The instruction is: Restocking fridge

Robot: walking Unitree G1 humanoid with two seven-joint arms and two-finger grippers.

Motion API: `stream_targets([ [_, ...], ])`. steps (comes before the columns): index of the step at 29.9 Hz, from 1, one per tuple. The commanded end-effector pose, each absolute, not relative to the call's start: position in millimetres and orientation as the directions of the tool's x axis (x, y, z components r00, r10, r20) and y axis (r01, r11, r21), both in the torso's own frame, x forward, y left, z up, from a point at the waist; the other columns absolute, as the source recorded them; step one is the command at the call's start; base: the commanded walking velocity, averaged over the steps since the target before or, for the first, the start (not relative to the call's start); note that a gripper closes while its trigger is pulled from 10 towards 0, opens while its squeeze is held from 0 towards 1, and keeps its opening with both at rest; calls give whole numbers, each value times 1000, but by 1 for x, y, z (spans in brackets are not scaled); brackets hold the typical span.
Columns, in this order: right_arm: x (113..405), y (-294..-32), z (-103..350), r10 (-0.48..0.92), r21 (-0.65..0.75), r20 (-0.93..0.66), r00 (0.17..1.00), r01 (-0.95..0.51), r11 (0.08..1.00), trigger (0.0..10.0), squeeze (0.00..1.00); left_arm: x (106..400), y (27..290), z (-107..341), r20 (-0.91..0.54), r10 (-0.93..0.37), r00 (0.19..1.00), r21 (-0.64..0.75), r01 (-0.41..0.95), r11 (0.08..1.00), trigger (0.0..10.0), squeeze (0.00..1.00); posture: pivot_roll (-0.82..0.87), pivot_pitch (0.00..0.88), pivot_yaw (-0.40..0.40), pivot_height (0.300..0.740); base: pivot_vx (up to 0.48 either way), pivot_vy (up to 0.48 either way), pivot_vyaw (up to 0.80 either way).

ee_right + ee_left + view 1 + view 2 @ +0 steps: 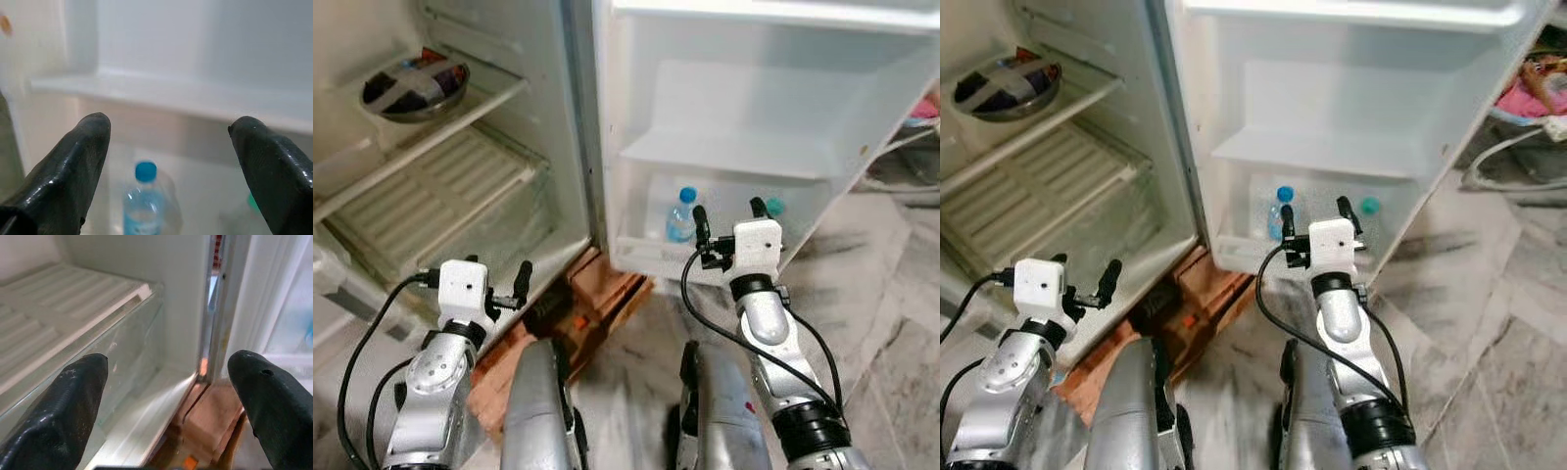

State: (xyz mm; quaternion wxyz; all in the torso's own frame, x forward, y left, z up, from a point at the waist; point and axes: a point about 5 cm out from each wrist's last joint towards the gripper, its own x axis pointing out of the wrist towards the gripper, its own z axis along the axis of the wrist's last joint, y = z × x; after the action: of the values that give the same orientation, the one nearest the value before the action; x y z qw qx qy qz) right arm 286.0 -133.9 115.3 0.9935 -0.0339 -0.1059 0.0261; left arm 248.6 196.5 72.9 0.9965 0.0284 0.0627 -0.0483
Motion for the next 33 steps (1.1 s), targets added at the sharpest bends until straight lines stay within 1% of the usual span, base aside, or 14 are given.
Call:
stream_targets([
  [1, 285, -136, 119, 45, -79, 221, 974, -28, 996, 10000, 0, 247, 197, 68, -144, -91, 985, 33, 97, 995, 10000, 0, 95, 6, 9, 587, 0, 0, 0],
  [5, 281, -145, 117, -30, -53, 188, 982, 41, 998, 10000, 0, 248, 192, 64, -146, -89, 985, 34, 95, 995, 10000, 0, 82, 0, 10, 617, 0, 0, 0],
  [7, 281, -146, 117, -32, -54, 183, 983, 42, 998, 10000, 0, 249, 192, 65, -142, -89, 986, 36, 95, 995, 10000, 0, 77, 0, 11, 622, 0, 0, 0],
  [9, 286, -153, 121, -29, -73, 190, 981, 43, 996, 10000, 0, 255, 191, 69, -117, -72, 990, 51, 78, 996, 10000, 0, 74, 0, 6, 642, 0, 0, 0],
  [12, 291, -157, 125, -37, -68, 191, 981, 51, 996, 10000, 0, 258, 192, 70, -110, -62, 992, 60, 69, 996, 10000, 0, 75, 0, 2, 652, 0, 0, 0],
  [15, 298, -162, 129, -61, -54, 183, 981, 72, 996, 10000, 0, 262, 194, 71, -105, -48, 993, 75, 56, 996, 10000, 0, 78, 0, 5, 677, 0, 0, 0],
  [16, 298, -162, 129, -61, -54, 183, 981, 72, 996, 10000, 0, 262, 194, 71, -105, -48, 993, 75, 56, 996, 10000, 0, 78, 0, 5, 677, 0, 0, 0],
  [18, 300, -162, 131, -70, -50, 181, 981, 80, 996, 10000, 0, 263, 195, 71, -100, -51, 994, 88, 60, 994, 10000, 0, 81, 0, 7, 697, 0, 0, 0],
  [21, 300, -161, 131, -70, -49, 181, 981, 81, 996, 10000, 0, 263, 194, 72, -97, -61, 993, 99, 70, 993, 10000, 0, 82, 0, 8, 707, 0, 0, 0],
  [25, 298, -158, 128, -72, -36, 162, 984, 79, 996, 10000, 0, 263, 195, 71, -101, -57, 993, 106, 68, 992, 10000, 0, 85, 0, 10, 737, 0, 0, 0],
  [28, 296, -159, 120, -91, 5, 98, 991, 91, 996, 10000, 0, 262, 195, 69, -112, -54, 992, 109, 66, 992, 10000, 0, 85, 0, 9, 740, 0, 0, 0],
  [29, 294, -159, 114, -97, 31, 48, 994, 95, 995, 10000, 0, 262, 196, 69, -114, -54, 992, 111, 66, 992, 10000, 0, 85, 0, 10, 740, 0, 0, 0],
  [30, 285, -160, 98, -84, 46, -67, 994, 87, 995, 10000, 0, 262, 196, 68, -120, -58, 991, 110, 72, 991, 10000, 0, 86, 0, 9, 740, 0, 0, 0],
  [33, 266, -167, 88, -75, 6, -112, 991, 76, 997, 10000, 0, 262, 195, 68, -122, -67, 990, 104, 80, 991, 10000, 0, 89, 0, 2, 740, 0, 0, 0],
])
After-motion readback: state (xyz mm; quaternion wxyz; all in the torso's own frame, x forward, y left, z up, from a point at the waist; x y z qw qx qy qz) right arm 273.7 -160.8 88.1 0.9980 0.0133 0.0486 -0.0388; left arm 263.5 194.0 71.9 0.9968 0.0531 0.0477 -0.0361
